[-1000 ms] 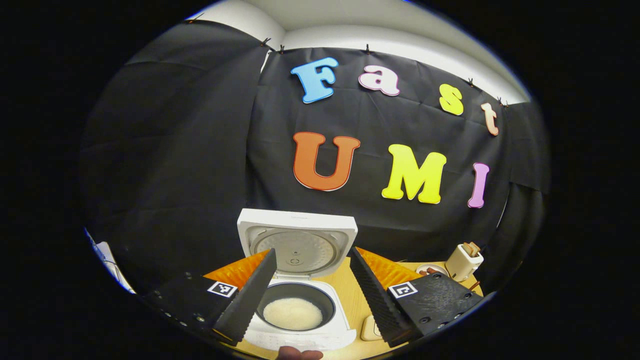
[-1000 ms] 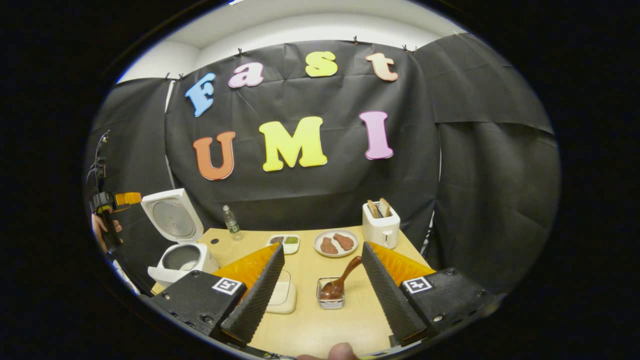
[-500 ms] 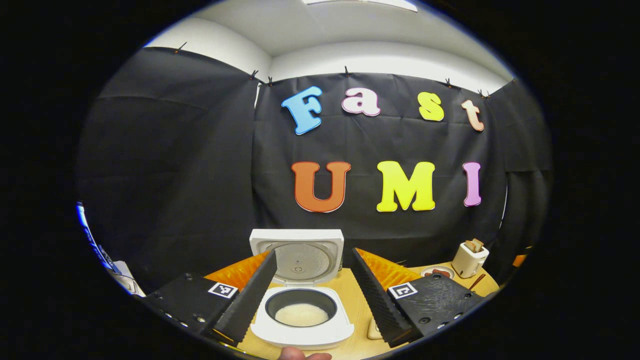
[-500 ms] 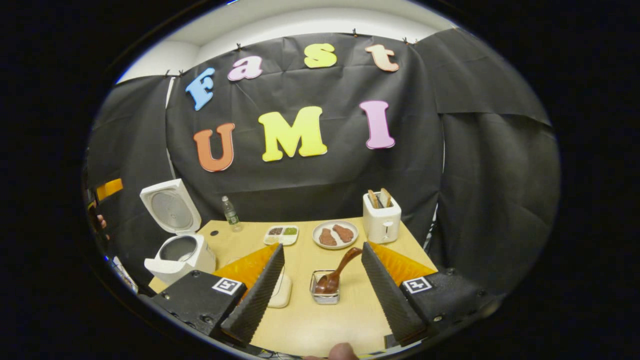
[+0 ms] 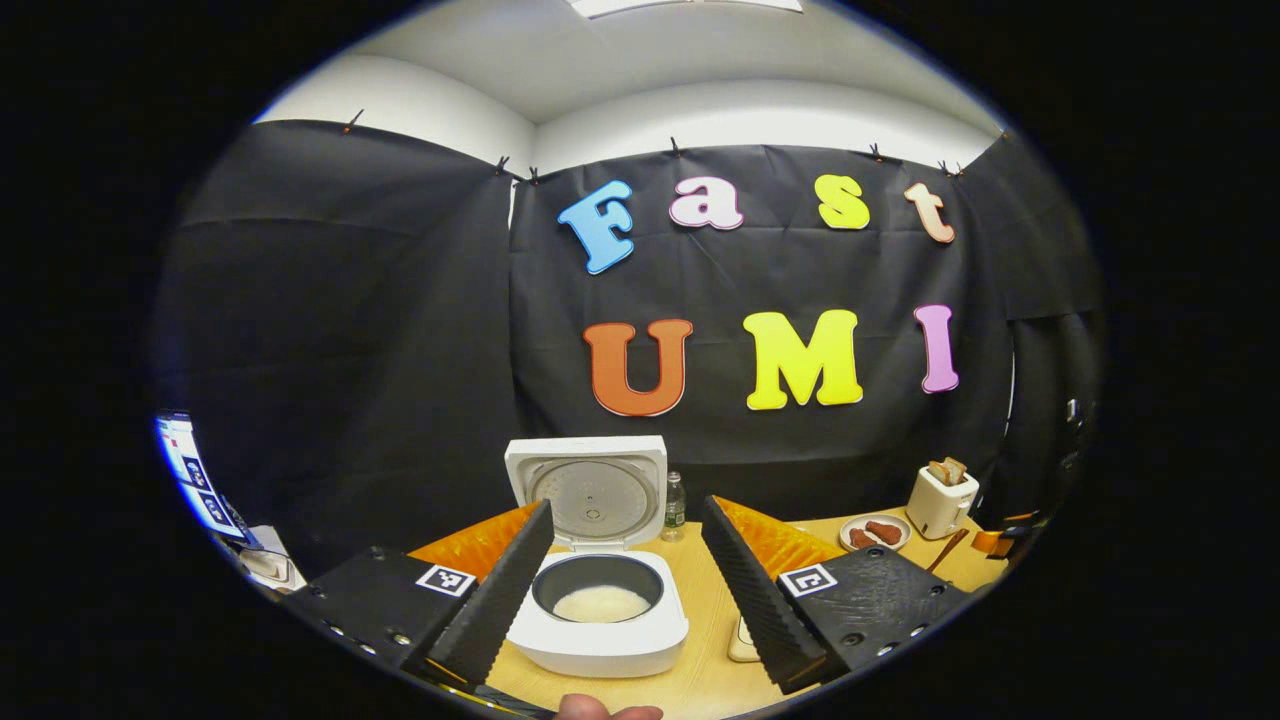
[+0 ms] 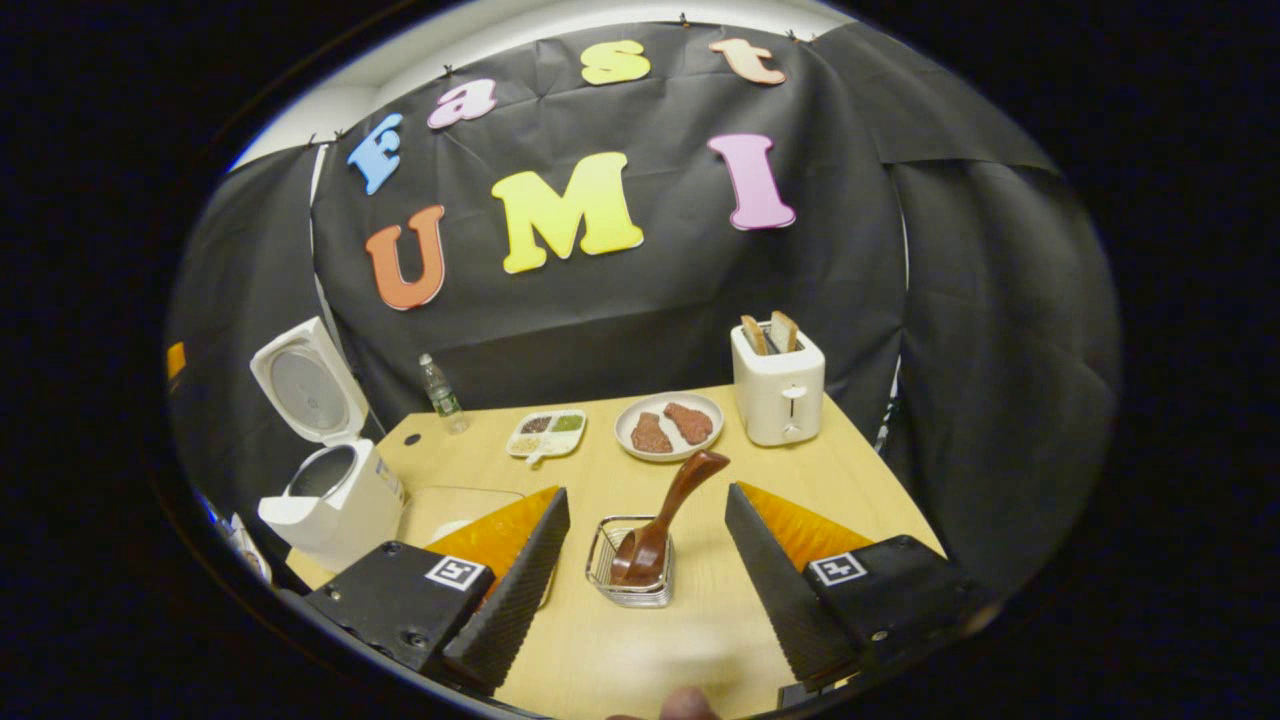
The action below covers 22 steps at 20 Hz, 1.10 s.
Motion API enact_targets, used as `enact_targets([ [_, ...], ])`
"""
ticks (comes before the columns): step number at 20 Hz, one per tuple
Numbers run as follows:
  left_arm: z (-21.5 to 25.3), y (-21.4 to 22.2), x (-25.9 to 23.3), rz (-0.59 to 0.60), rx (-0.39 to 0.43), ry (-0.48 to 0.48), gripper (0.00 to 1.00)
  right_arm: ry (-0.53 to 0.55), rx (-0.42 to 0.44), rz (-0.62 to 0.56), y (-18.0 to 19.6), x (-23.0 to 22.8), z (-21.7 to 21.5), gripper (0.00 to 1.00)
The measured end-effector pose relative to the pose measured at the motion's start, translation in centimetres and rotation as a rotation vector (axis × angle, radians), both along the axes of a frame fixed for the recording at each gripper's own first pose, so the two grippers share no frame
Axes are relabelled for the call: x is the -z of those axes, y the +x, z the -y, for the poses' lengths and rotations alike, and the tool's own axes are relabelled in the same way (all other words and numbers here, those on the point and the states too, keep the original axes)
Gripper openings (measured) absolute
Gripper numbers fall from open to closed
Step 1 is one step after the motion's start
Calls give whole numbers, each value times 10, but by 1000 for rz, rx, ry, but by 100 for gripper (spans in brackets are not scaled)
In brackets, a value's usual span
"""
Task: Close the left gripper, press the button to open the rice cooker; take a wooden spoon from the chopstick holder with the right hand, scoop a spoonful of rice and pour it into the rice cooker, then put the wooden spoon back into the chopstick holder.
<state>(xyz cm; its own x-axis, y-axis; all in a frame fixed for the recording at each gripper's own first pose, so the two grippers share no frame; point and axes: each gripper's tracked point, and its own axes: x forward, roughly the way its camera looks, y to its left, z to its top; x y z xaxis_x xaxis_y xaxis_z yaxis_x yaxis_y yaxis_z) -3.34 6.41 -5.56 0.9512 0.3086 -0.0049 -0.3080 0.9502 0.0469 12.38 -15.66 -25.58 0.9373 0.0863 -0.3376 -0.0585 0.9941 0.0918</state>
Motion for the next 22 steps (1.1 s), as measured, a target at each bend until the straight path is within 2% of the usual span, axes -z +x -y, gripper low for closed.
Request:
enact_targets([
  [2, 5, -7, 2, -5, -33, -26, 95, 17, -17, -22, 19, 20, 0, 100],
  [4, 7, -12, 7, -19, -68, -42, 95, 50, -17, -56, 39, 41, 4, 95],
  [5, 8, -15, 9, -30, -83, -48, 95, 69, -13, -79, 48, 49, 6, 100],
  [7, 10, -16, 12, -52, -110, -61, 95, 107, -9, -108, 64, 65, 9, 97],
  [8, 9, -19, 14, -65, -130, -66, 95, 125, -14, -117, 73, 70, 9, 89],
  [10, 7, -20, 18, -81, -163, -80, 95, 161, -25, -141, 88, 81, 7, 85],
  [11, 9, -21, 18, -85, -173, -89, 95, 173, -30, -157, 94, 87, 6, 74],
  [14, 12, -19, 23, -97, -185, -101, 95, 209, -38, -184, 105, 99, 1, 65],
  [15, 11, -18, 24, -104, -188, -99, 95, 221, -33, -185, 106, 99, 1, 59],
  [16, 11, -17, 24, -109, -189, -100, 95, 235, -30, -186, 104, 99, 0, 48],
  [17, 10, -16, 21, -108, -188, -101, 95, 245, -25, -189, 103, 99, 1, 43],
  [18, 11, -14, 20, -104, -186, -104, 95, 252, -19, -192, 102, 101, 0, 31],
  [22, 12, -11, 21, -111, -178, -105, 95, 278, -3, -203, 96, 96, 3, 24],
])
